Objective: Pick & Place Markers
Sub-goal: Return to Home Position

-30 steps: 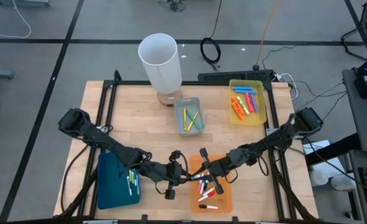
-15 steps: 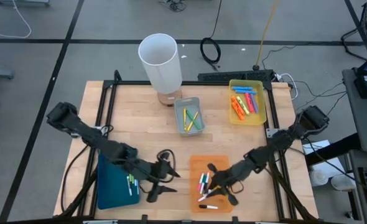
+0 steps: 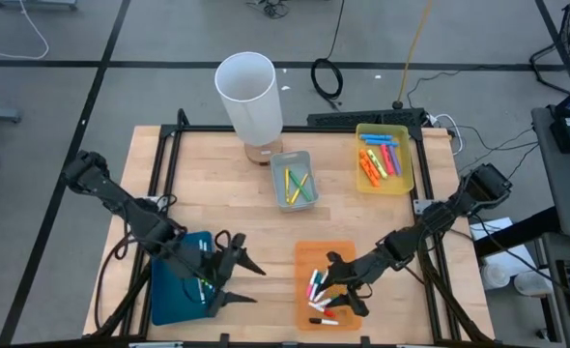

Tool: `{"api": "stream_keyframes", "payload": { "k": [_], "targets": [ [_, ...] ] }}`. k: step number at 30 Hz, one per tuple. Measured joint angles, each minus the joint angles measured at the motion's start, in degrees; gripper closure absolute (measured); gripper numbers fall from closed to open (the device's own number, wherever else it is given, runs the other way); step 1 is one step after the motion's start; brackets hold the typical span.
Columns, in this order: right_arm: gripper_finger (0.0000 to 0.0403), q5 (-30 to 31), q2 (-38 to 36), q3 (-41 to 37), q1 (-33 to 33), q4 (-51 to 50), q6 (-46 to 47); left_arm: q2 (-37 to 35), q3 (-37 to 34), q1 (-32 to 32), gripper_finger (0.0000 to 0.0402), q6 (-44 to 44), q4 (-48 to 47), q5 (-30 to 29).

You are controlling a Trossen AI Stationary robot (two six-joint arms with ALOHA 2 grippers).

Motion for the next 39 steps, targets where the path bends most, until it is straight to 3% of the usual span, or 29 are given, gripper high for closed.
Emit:
{"api": "stream_keyframes", "payload": {
  "k": [5, 7, 11, 14, 17, 20, 22, 33, 36, 39],
  "targets": [
    [0.0165, -4.79, -3.19, 0.0, -0.09, 0.47, 0.42, -0.26, 0.0, 0.98, 0.0105, 1.16, -5.07, 0.17],
    [0.0161, -7.85, -5.36, 0.0, -0.16, -0.54, -3.93, -2.13, -0.06, 1.5, 0.0105, -0.42, -11.71, 0.46],
    [0.016, -15.75, -13.58, -0.02, -0.51, -4.33, -1.76, -7.17, 0.15, 1.45, 0.0105, -3.3, -25.39, -0.72],
    [0.0163, -20.79, -20.61, 0.0, -0.47, -7.08, -3.96, -8.96, -0.11, 0.04, 0.0105, -8.55, -30.04, -8.0],
    [0.0163, -22.7, -27.9, 0.0, -1.04, -14.59, -11.74, -12.08, 0.01, -1.45, 0.0105, -8.16, -30.09, -15.14],
    [0.0163, -19.31, -34.14, -1.93, -1.1, -21.64, -13.98, -14.99, -3.48, -3.2, 0.0105, -4.99, -26.94, -18.1],
    [0.0163, -17.64, -37.94, -6.11, -1.1, -20.75, -17.19, -17.93, -8.65, -3.33, 0.0105, -2.83, -21.1, -18.68],
    [0.0163, -18.09, -56.33, -36.71, -5.91, 16.06, -13.27, -47.86, -46.6, -3.06, 0.0105, -0.21, 8.75, -20.1],
    [0.0165, -17.93, -61.15, -42.78, -9.14, 21.26, -9.88, -56.52, -53.29, -3.06, 0.0105, 2.6, 12.45, -19.83],
    [0.0167, -18.88, -66.12, -44.78, -12.87, 22.55, -5.35, -65.03, -57.17, -3.06, 0.0105, 7.03, 12.6, -15.02]
  ]
}}
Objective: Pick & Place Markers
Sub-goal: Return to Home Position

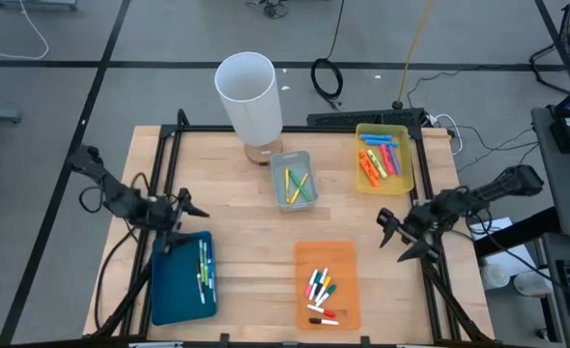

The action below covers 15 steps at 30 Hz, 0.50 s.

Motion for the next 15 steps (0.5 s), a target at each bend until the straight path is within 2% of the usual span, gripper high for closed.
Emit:
{"api": "stream_keyframes", "payload": {
  "k": [3, 5, 8, 10, 12, 15],
  "targets": [
    [0.0167, -5.4, -2.26, 0.01, -2.84, -2.94, -1.21, -7.89, -1.91, -0.01, 0.0105, 4.27, -3.7, 5.77],
    [0.0165, -9.47, -3.86, -0.03, -4.11, -1.55, -4.62, -13.32, -1.95, 0.0, 0.0105, 4.44, -9.1, 5.57],
    [0.0163, -11.26, -5.11, -0.07, -6.07, -3.4, -7.05, -13.59, -1.08, 0.26, 0.0105, 2.08, -16.45, -1.26],
    [0.0164, -11.6, -5.89, -0.09, -7.32, -5.16, -8.19, -13.63, -0.83, 0.3, 0.0105, 1.48, -17.0, -3.35],
    [0.0163, -14.23, -7.05, -0.13, -8.57, -6.87, -10.63, -13.72, -0.91, 0.31, 0.0105, 2.26, -16.14, -3.99],
    [0.0163, -14.79, -7.09, -0.14, -8.85, -10.15, -14.69, -13.66, -1.0, 0.31, 0.0105, 4.35, -14.05, -1.86]
  ]
}}
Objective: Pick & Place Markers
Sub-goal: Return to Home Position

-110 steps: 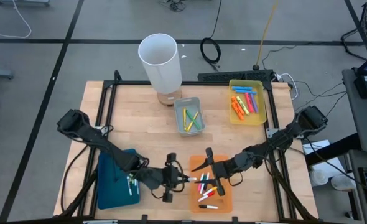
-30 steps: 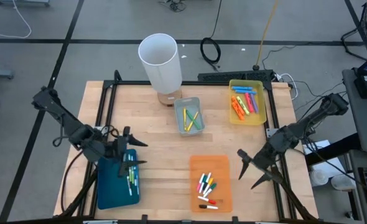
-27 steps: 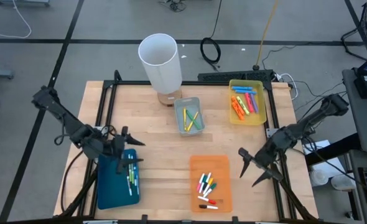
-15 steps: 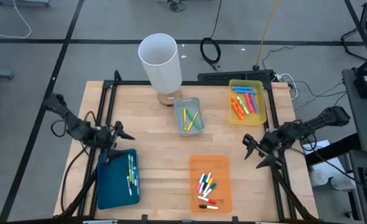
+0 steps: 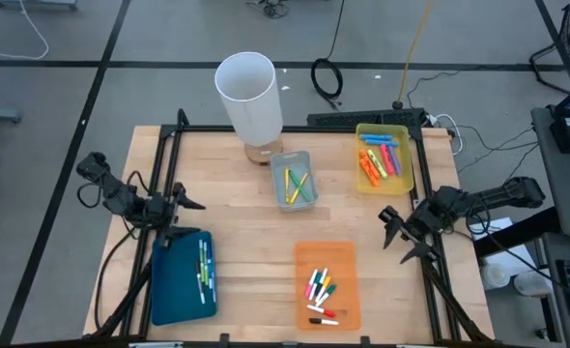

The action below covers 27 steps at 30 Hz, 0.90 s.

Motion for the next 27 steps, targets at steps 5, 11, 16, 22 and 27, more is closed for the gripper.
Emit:
{"api": "stream_keyframes", "payload": {
  "k": [5, 11, 16, 22, 27],
  "targets": [
    [0.0163, -1.03, -0.13, -0.07, -0.1, -0.49, -5.72, 0.02, 0.07, 0.0, 0.0105, 0.74, 0.1, 0.75],
    [0.0164, -14.66, -7.52, -0.11, -0.22, 1.87, -3.66, 0.02, 0.07, 0.0, 0.0105, -0.18, 0.02, 1.84],
    [0.0163, -21.4, -14.52, 0.72, -5.46, -2.59, 2.67, 0.04, 0.07, 0.01, 0.0105, -0.96, -0.98, 1.75],
    [0.0167, -20.13, -14.48, 0.8, -15.05, -15.98, -0.83, 0.15, 0.07, 0.0, 0.0105, -1.51, -1.87, 1.32],
    [0.0165, -18.56, -14.13, 0.79, -18.3, -16.97, -3.23, 0.2, 0.03, -0.02, 0.0105, -0.79, -2.54, 1.32]
  ]
}}
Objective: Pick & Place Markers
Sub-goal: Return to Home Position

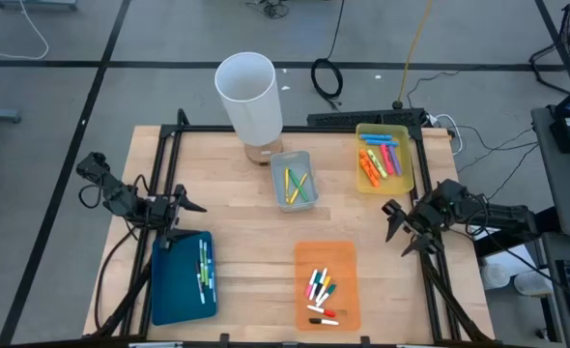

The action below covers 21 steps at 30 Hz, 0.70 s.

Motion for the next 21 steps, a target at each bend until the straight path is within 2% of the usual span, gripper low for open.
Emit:
{"api": "stream_keyframes", "payload": {
  "k": [21],
  "targets": [
    [0.0165, -0.19, 0.06, -0.02, -0.55, -1.01, 2.29, 0.0, 0.0, 0.0, 0.0105, -0.46, -0.04, -0.02]
  ]
}}
